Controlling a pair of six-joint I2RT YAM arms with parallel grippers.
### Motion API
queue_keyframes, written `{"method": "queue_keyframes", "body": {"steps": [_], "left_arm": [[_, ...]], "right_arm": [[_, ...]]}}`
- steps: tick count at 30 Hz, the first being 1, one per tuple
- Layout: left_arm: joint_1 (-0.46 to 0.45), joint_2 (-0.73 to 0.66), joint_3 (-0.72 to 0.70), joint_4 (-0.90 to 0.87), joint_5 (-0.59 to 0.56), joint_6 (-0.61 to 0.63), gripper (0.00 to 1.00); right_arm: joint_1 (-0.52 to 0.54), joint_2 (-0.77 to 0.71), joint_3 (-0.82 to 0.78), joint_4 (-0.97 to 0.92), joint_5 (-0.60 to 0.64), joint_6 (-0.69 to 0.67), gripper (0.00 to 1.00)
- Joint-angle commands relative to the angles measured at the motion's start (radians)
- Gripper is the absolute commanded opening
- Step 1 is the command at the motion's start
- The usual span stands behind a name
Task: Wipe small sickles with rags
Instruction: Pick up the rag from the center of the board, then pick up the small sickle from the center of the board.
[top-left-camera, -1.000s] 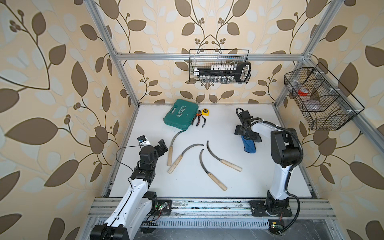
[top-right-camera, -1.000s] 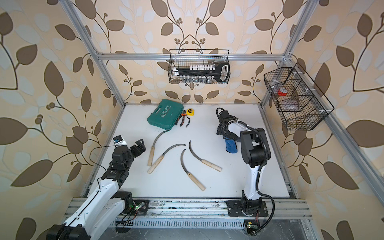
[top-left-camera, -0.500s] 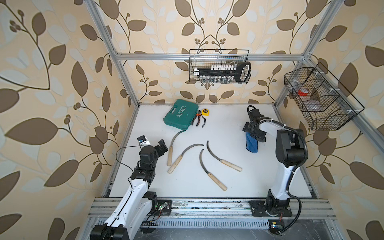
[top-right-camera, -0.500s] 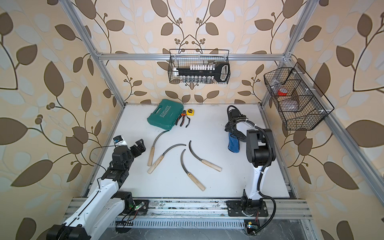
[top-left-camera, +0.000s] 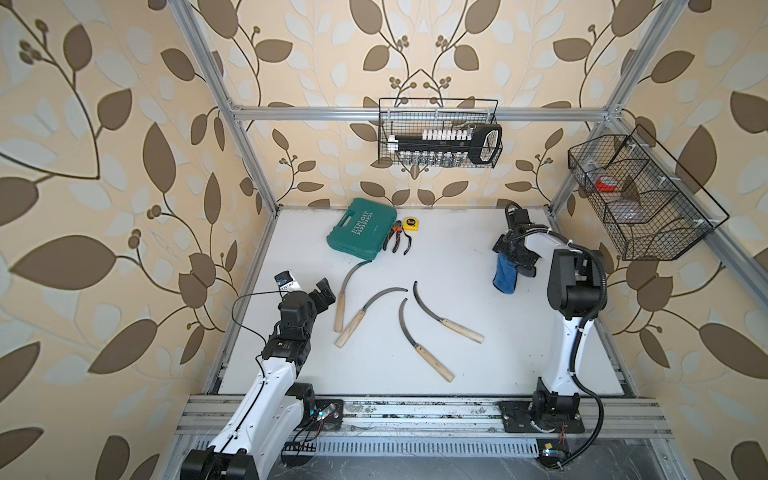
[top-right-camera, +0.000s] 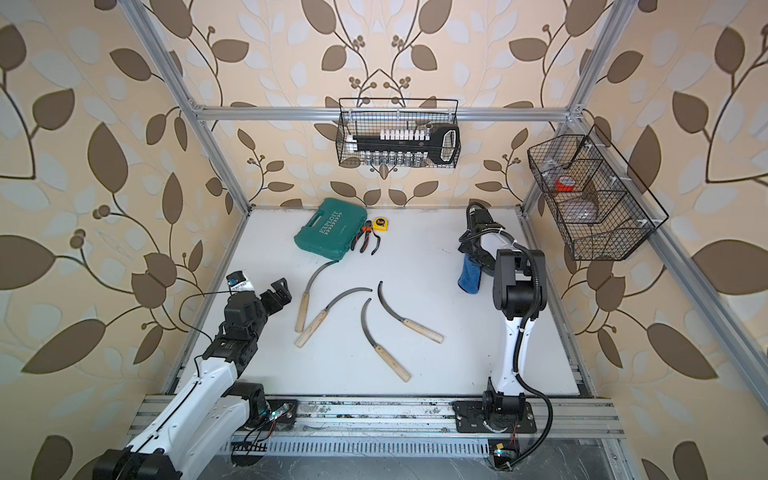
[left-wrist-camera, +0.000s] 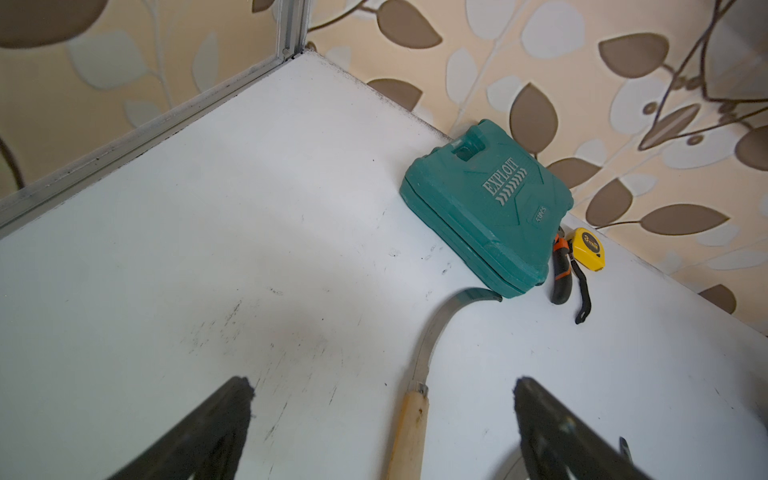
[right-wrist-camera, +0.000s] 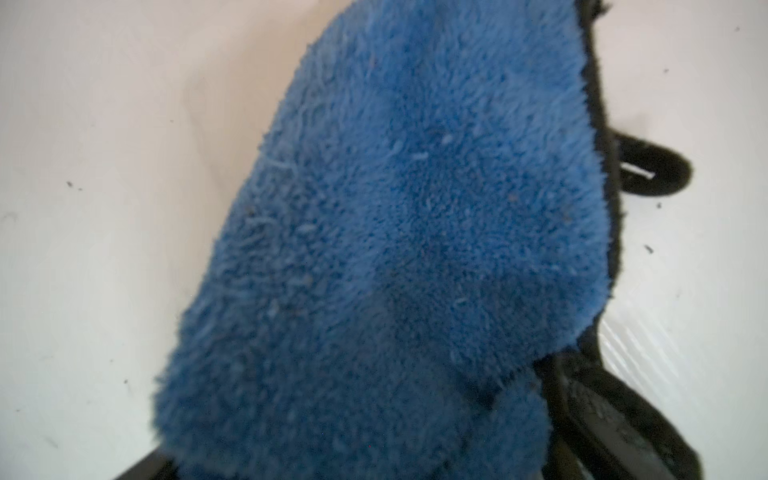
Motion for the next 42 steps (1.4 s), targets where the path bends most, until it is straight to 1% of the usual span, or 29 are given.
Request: {"method": "queue_keyframes", "body": {"steps": [1, 3, 4, 10, 12, 16, 18, 21, 22, 24, 26, 27, 28, 29, 30, 31, 33, 34, 36, 38, 39, 40, 42], "left_arm": [[0.005, -0.009, 0.011, 0.008, -0.027, -0.009, 0.99], [0.005, -0.009, 0.011, 0.007, -0.028, -0.010, 0.99], [0.004, -0.009, 0.011, 0.009, -0.027, -0.011, 0.99], [0.005, -0.009, 0.008, 0.010, -0.036, -0.017, 0.99], [0.005, -0.009, 0.011, 0.009, -0.035, -0.017, 0.99], [0.005, 0.014, 0.030, -0.017, -0.065, -0.040, 0.99], [0.005, 0.037, 0.046, -0.037, -0.082, -0.058, 0.99], [0.004, 0.073, 0.086, -0.080, -0.091, -0.090, 0.99], [0.005, 0.084, 0.115, -0.134, -0.100, -0.136, 0.99], [0.004, 0.098, 0.209, -0.331, -0.147, -0.193, 0.99], [0.005, 0.104, 0.214, -0.356, -0.205, -0.242, 0.99], [0.005, 0.097, 0.216, -0.371, -0.195, -0.256, 0.99], [0.004, 0.084, 0.215, -0.373, -0.144, -0.245, 0.99], [0.005, 0.070, 0.196, -0.349, -0.091, -0.213, 0.99], [0.005, 0.050, 0.173, -0.303, -0.010, -0.173, 0.99], [0.005, 0.027, 0.165, -0.300, 0.063, -0.138, 0.99], [0.003, -0.022, 0.156, -0.309, 0.162, -0.117, 0.99], [0.004, -0.047, 0.161, -0.324, 0.197, -0.112, 0.99], [0.003, -0.075, 0.186, -0.406, 0.185, -0.143, 0.99], [0.003, -0.067, 0.214, -0.511, 0.086, -0.235, 0.99], [0.005, -0.052, 0.216, -0.534, 0.067, -0.245, 0.99], [0.005, -0.032, 0.213, -0.515, 0.098, -0.203, 0.99], [0.005, 0.025, 0.229, -0.545, 0.122, -0.188, 0.99]], "right_arm": [[0.001, 0.047, -0.015, -0.028, -0.086, 0.001, 0.66], [0.002, 0.040, -0.018, -0.014, -0.122, -0.010, 0.43], [0.003, 0.033, -0.021, -0.015, -0.134, -0.014, 0.33], [0.025, -0.076, -0.046, -0.012, -0.179, -0.043, 0.07], [0.034, -0.135, -0.068, 0.004, -0.211, -0.058, 0.01], [0.077, -0.295, -0.157, 0.057, -0.273, -0.093, 0.00], [0.097, -0.390, -0.234, 0.120, -0.352, -0.110, 0.00], [0.119, -0.552, -0.415, 0.261, -0.488, -0.113, 0.00], [0.129, -0.615, -0.489, 0.325, -0.525, -0.109, 0.00], [0.150, -0.715, -0.615, 0.435, -0.592, -0.106, 0.00], [0.172, -0.801, -0.715, 0.530, -0.666, -0.104, 0.00], [0.187, -0.839, -0.762, 0.576, -0.709, -0.105, 0.00], [0.200, -0.873, -0.809, 0.635, -0.760, -0.107, 0.00], [0.213, -0.901, -0.847, 0.683, -0.801, -0.111, 0.00], [0.225, -0.926, -0.883, 0.731, -0.836, -0.112, 0.00], [0.237, -0.953, -0.924, 0.784, -0.874, -0.112, 0.00], [0.254, -1.002, -0.989, 0.856, -0.921, -0.122, 0.00], [0.259, -1.027, -1.023, 0.892, -0.930, -0.121, 0.00], [0.261, -1.075, -1.071, 0.925, -0.910, -0.120, 0.00], [0.261, -1.121, -1.108, 0.935, -0.843, -0.123, 0.00], [0.263, -1.143, -1.121, 0.923, -0.800, -0.131, 0.00], [0.262, -1.162, -1.130, 0.902, -0.751, -0.144, 0.00], [0.263, -1.207, -1.157, 0.864, -0.635, -0.151, 0.00]]}}
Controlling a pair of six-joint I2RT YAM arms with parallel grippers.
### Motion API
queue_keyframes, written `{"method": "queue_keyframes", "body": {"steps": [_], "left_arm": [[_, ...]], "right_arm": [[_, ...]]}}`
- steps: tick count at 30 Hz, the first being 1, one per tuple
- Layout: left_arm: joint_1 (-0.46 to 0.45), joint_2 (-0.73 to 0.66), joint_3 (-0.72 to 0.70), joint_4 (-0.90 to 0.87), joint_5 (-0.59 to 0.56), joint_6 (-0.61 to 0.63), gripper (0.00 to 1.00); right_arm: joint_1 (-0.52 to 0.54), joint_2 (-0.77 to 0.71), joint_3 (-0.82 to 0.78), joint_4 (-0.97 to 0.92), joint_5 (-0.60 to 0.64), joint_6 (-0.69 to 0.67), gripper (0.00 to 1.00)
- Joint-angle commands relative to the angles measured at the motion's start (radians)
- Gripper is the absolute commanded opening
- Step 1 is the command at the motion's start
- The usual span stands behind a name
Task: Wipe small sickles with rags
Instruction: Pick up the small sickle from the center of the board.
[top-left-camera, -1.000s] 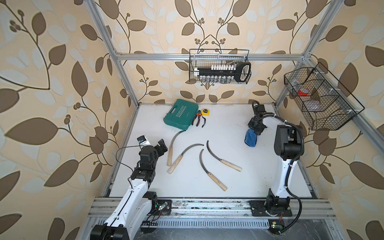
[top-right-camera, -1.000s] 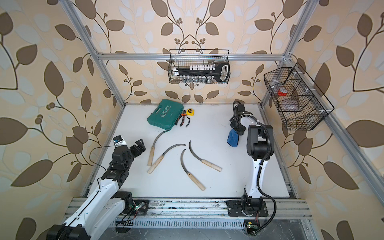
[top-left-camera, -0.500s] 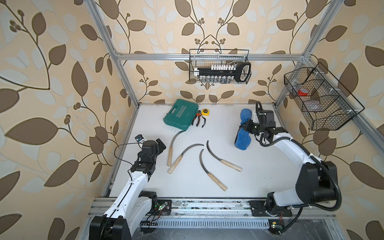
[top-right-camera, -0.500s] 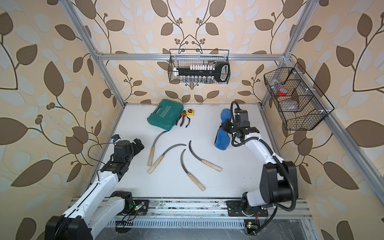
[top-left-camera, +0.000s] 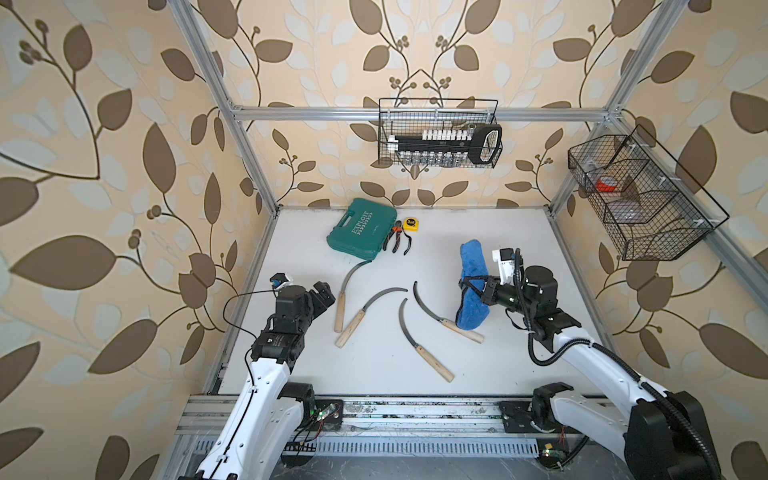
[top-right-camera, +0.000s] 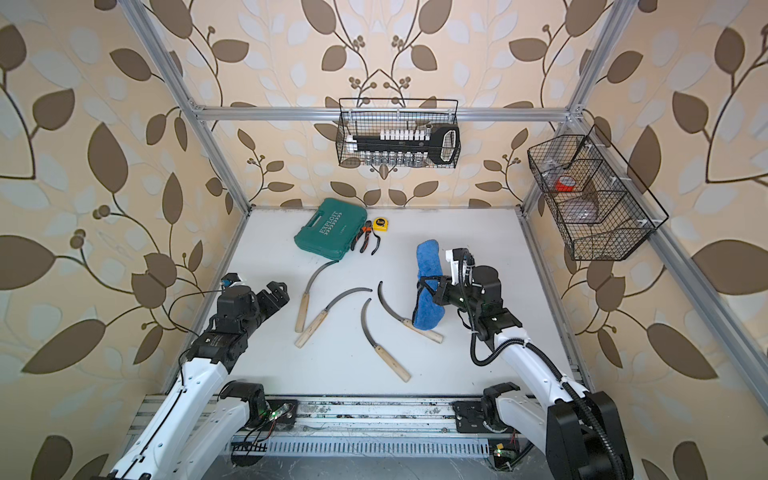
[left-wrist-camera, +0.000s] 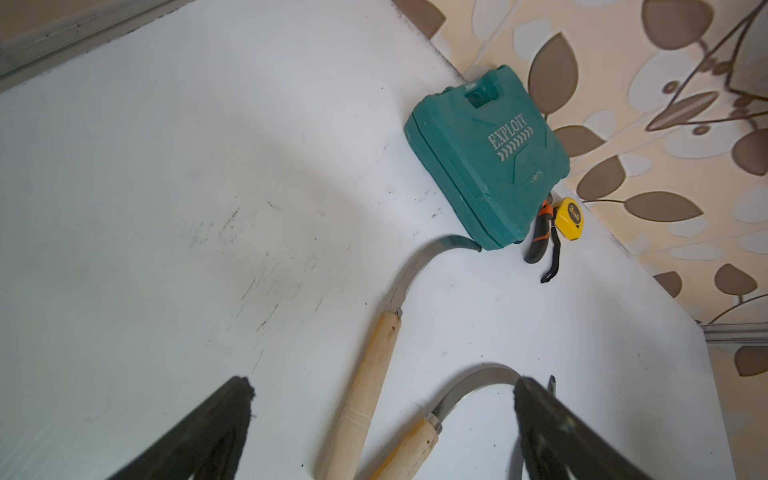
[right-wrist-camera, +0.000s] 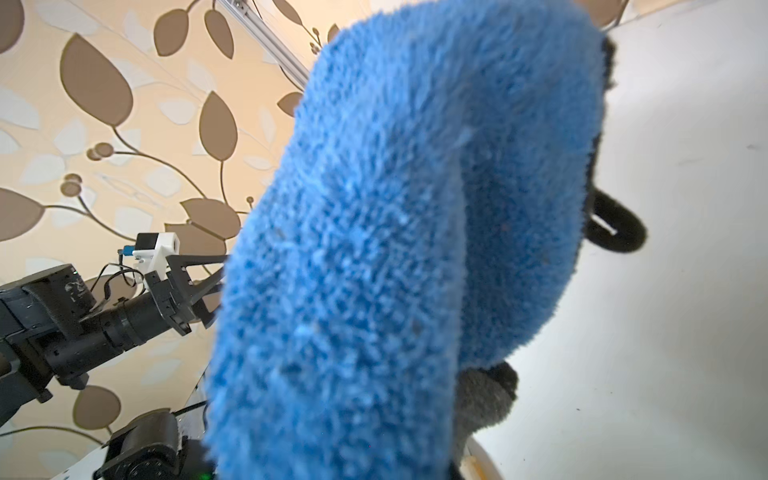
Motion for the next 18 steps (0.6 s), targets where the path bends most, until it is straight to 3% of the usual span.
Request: {"method": "queue_keyframes", "body": {"steps": [1, 6, 12, 18], "left_arm": [[0.005, 0.082, 0.058, -0.126, 0.026, -0.011, 0.99], [0.001, 0.148, 0.060, -0.158, 0.198, 0.006, 0.93], [-0.037, 0.105, 0.027, -0.219, 0.216, 0.007, 0.92], [-0.107, 0.261, 0.043, -0.208, 0.161, -0.045, 0.83]], "right_arm": [[0.002, -0.072, -0.054, 0.031, 0.196, -0.031, 0.00], [0.001, -0.202, -0.143, 0.012, 0.460, -0.021, 0.00], [0.002, -0.285, -0.213, -0.008, 0.663, 0.017, 0.00], [0.001, -0.202, -0.229, 0.032, 0.772, 0.037, 0.00]]}}
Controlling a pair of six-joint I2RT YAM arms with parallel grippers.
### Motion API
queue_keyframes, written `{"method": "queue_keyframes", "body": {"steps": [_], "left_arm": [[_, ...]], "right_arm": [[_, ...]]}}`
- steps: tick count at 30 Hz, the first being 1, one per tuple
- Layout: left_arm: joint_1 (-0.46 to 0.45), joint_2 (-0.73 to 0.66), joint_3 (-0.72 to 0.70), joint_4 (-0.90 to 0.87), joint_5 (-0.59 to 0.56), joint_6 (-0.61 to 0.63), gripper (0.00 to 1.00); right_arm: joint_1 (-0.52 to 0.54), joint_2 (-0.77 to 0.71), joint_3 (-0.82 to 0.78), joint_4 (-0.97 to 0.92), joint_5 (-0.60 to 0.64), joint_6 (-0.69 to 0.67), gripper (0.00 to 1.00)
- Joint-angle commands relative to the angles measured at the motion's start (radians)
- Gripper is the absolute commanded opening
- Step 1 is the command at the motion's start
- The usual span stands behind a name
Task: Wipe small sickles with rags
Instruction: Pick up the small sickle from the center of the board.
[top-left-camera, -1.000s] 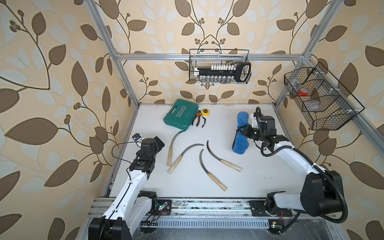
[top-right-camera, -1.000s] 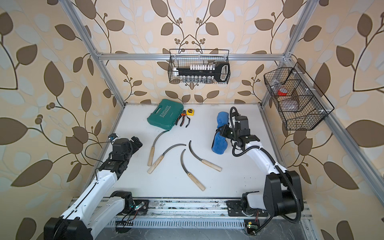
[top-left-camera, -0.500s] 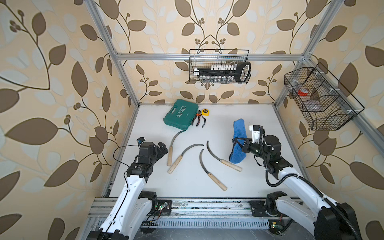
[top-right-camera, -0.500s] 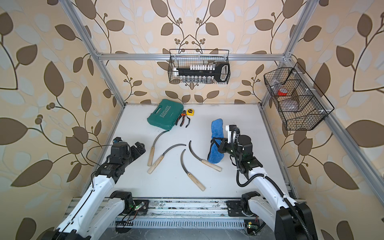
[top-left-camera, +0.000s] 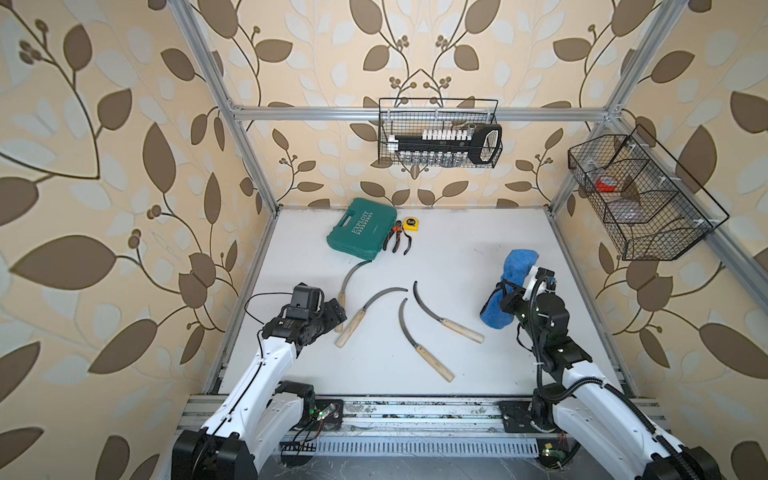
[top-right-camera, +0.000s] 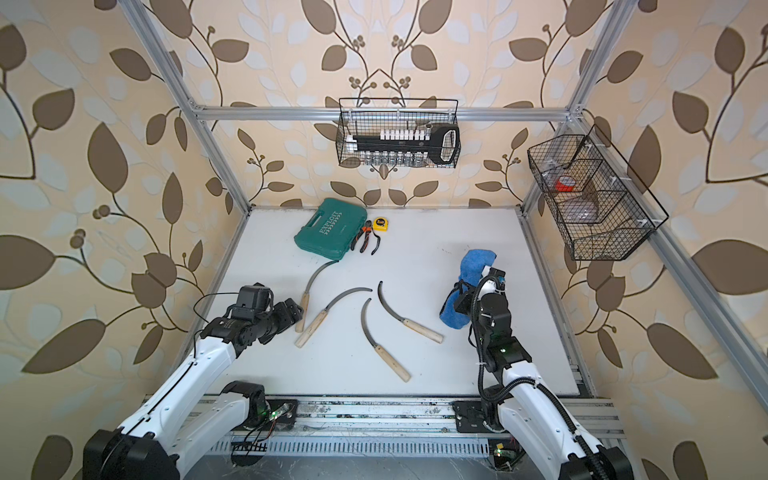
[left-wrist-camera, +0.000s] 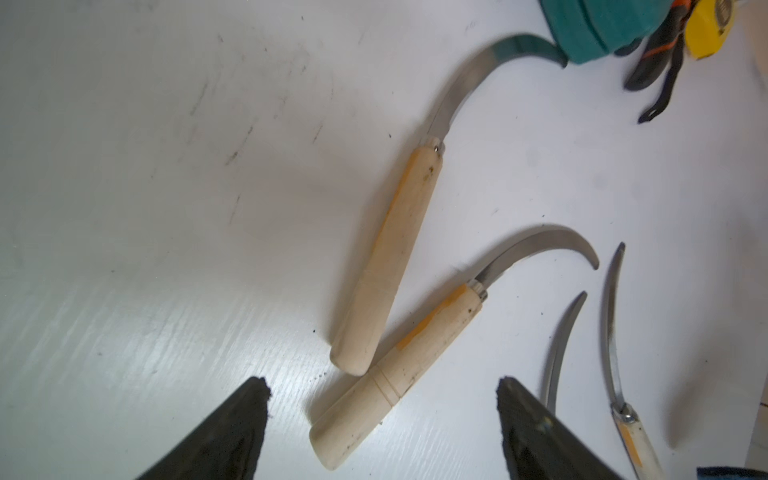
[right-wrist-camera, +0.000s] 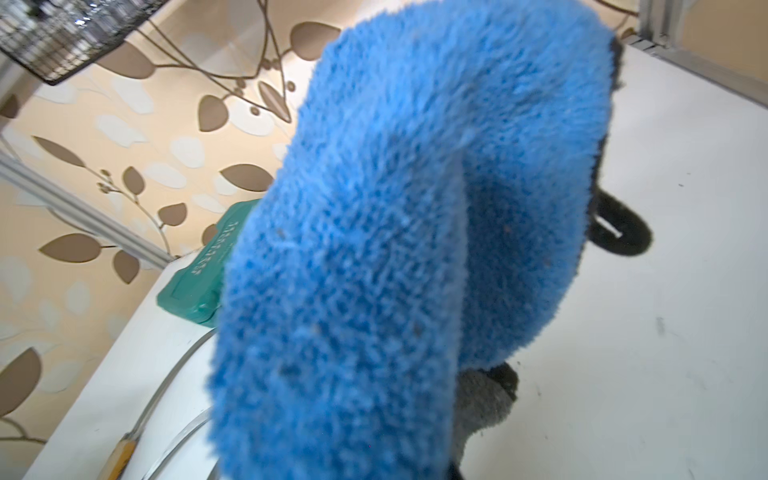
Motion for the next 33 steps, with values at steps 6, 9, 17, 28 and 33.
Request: {"method": "queue_keyframes", "body": {"steps": [6, 9, 17, 28, 33], "left_arm": [[-0.089, 0.146, 0.042, -0.021, -0.102, -0.054, 0.77], [-0.108, 0.141, 0.045, -0.032, -0.145, -0.074, 0.75], [-0.150, 0.270, 0.112, -0.063, -0.209, -0.093, 0.62], [-0.232, 0.430, 0.196, -0.098, -0.274, -0.117, 0.55], [-0.239, 0.466, 0.188, -0.073, -0.264, -0.128, 0.53]], "right_arm": [[-0.002, 0.142, 0.018, 0.061, 0.130, 0.022, 0.00], [-0.005, 0.153, 0.024, 0.056, 0.121, 0.024, 0.00], [-0.009, 0.149, 0.023, 0.049, 0.103, 0.022, 0.00], [-0.018, 0.123, 0.009, 0.044, 0.090, 0.027, 0.00], [-0.020, 0.122, 0.009, 0.044, 0.088, 0.027, 0.00]]}}
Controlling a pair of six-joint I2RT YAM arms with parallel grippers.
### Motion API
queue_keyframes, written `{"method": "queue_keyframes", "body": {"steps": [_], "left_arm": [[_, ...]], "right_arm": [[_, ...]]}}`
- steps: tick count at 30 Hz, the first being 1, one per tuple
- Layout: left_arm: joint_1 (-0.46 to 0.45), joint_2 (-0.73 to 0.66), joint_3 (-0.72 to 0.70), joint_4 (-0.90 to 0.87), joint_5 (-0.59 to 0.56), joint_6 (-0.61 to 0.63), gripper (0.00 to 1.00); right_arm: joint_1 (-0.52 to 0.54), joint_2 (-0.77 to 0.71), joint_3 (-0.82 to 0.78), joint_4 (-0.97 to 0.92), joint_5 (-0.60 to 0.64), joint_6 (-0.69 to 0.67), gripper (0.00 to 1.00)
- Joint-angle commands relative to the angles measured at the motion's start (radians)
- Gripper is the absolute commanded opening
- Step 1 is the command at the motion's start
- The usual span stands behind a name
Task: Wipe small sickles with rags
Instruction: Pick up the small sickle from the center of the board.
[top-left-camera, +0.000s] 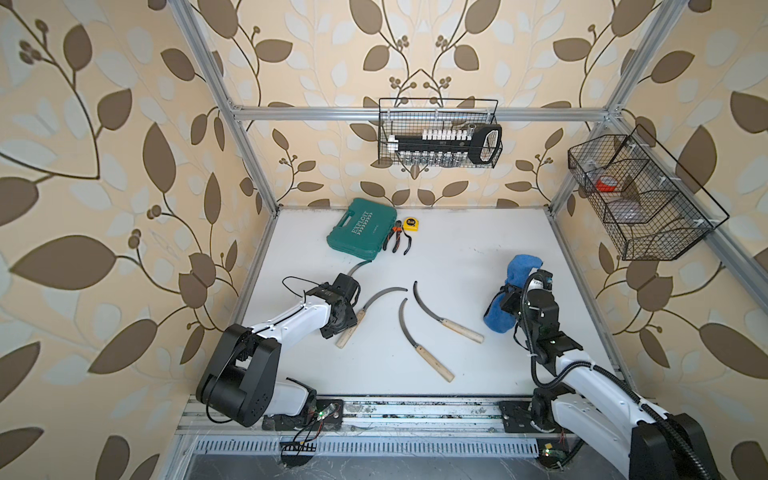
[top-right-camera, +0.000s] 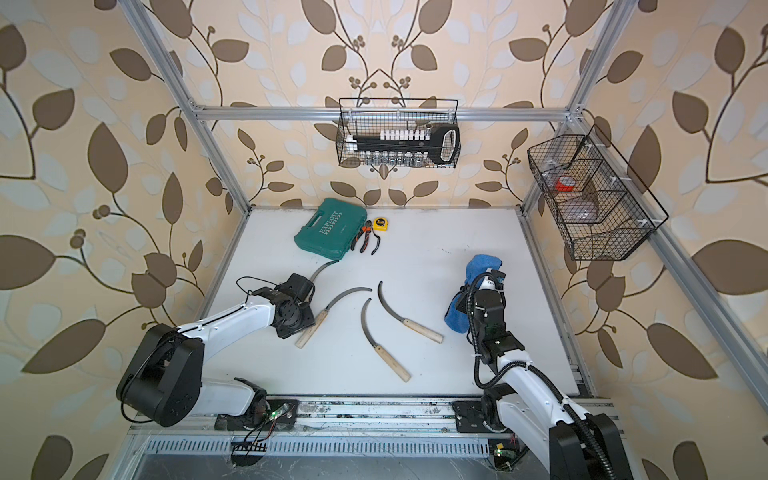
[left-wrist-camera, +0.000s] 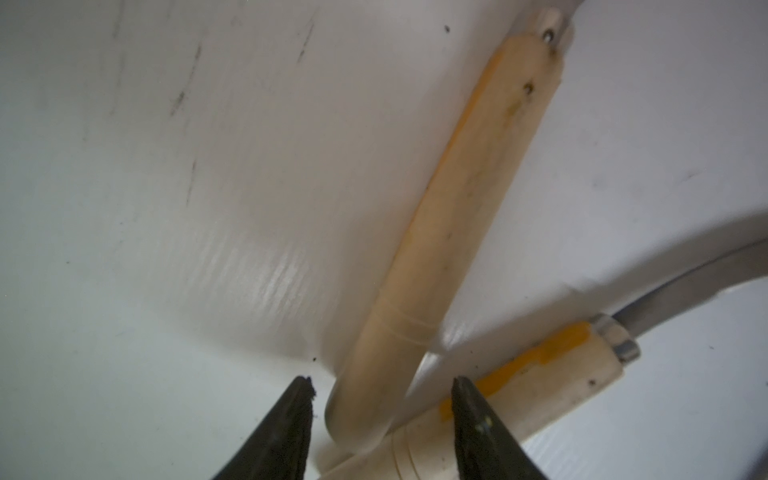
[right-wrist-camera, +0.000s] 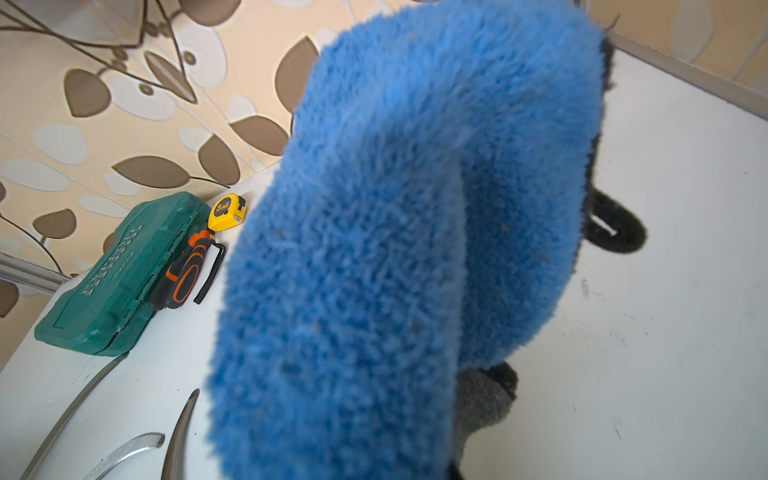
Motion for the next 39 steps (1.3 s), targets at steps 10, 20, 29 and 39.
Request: {"method": "queue_keyframes", "body": {"steps": [10, 20, 29, 39], "left_arm": [[-0.016, 0.019, -0.009, 0.020, -0.030, -0.017, 0.35], [-0.045, 0.014, -0.014, 0.028, -0.046, -0.026, 0.47], [-0.045, 0.024, -0.005, 0.032, -0.056, -0.038, 0.33], [-0.045, -0.088, 0.019, -0.121, -0.141, -0.075, 0.23]], "right_arm": [[-0.005, -0.020, 0.002, 0.021, -0.010, 0.011, 0.00], [-0.008, -0.028, 0.001, 0.013, -0.015, 0.013, 0.00], [-0.010, -0.042, -0.007, 0.009, -0.017, 0.014, 0.00], [-0.018, -0.040, -0.005, 0.006, -0.020, 0.019, 0.00]]}}
